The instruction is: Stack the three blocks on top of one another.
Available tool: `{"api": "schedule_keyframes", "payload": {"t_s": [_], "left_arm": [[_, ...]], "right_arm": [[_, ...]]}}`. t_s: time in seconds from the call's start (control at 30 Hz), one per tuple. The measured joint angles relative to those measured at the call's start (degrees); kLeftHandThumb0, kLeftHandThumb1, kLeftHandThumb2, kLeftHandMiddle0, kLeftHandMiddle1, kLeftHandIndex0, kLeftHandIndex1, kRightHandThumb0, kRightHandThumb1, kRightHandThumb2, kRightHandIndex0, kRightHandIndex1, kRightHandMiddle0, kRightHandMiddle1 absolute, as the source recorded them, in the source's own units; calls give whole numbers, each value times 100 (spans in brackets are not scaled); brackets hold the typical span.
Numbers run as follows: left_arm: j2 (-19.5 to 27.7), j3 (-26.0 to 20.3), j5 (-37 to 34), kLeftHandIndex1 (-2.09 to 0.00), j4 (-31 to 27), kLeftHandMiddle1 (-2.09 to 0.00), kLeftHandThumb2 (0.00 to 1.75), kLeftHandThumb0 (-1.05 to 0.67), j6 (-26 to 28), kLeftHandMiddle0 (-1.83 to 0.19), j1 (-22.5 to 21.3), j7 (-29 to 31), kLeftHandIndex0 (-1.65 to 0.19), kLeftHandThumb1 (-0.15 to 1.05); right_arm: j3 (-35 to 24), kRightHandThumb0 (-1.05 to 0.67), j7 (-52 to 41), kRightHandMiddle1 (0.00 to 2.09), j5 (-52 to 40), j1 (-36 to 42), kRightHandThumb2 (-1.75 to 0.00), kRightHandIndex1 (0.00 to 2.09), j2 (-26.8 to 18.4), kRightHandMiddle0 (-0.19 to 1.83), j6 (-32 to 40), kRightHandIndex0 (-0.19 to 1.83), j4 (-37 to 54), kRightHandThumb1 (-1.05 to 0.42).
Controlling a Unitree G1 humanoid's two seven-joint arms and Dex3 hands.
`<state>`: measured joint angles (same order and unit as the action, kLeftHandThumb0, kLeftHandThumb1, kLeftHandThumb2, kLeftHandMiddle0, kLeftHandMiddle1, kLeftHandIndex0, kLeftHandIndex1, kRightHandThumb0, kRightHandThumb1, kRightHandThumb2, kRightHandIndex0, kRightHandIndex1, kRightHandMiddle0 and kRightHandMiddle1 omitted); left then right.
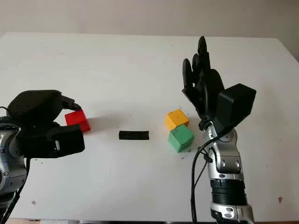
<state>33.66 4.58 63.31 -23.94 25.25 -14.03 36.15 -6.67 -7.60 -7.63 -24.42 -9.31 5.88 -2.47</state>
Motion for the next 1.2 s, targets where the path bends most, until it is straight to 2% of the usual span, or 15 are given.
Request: {"api": "schedule_keyframes", "payload": {"t_s": [0.1,0.27,0.4,0.63,0.7,0.87,1.2], "left_arm": [[-13,-1,-1,-29,7,-8,6,-45,-19,-52,11,-54,-92,87],[-19,-1,12,-35,7,-6,5,-47,-15,-52,13,-65,-91,87],[-19,7,82,-65,20,-5,5,-50,-14,-51,13,-53,-74,89],[-7,98,347,-77,76,-6,5,-49,-81,-54,12,3,-68,88],[-7,99,347,-89,96,-6,5,-43,-111,-56,12,3,-66,88],[-5,99,337,-101,137,-7,6,-31,-225,-63,12,-17,-61,90],[243,2,11,-113,102,-4,6,-35,-698,-56,12,77,-50,95]], "right_arm": [[-2,-75,-3,0,2,0,-59,0,0,-19,-19,-19,0,-105],[-2,-75,-1,0,3,3,-59,0,0,-19,-24,-19,0,-105],[-2,-74,26,0,10,8,-60,0,0,-19,-20,-19,4,-105],[-5,-74,19,0,7,34,-59,0,-1,-19,-13,-19,22,-105],[-6,-74,16,0,8,34,-59,0,-1,-19,-13,-19,22,-105],[-6,-75,12,0,25,36,-59,0,-2,-19,-13,-19,22,-105],[-8,-75,14,0,25,38,-58,0,-2,-19,-14,-19,22,-105]]}}
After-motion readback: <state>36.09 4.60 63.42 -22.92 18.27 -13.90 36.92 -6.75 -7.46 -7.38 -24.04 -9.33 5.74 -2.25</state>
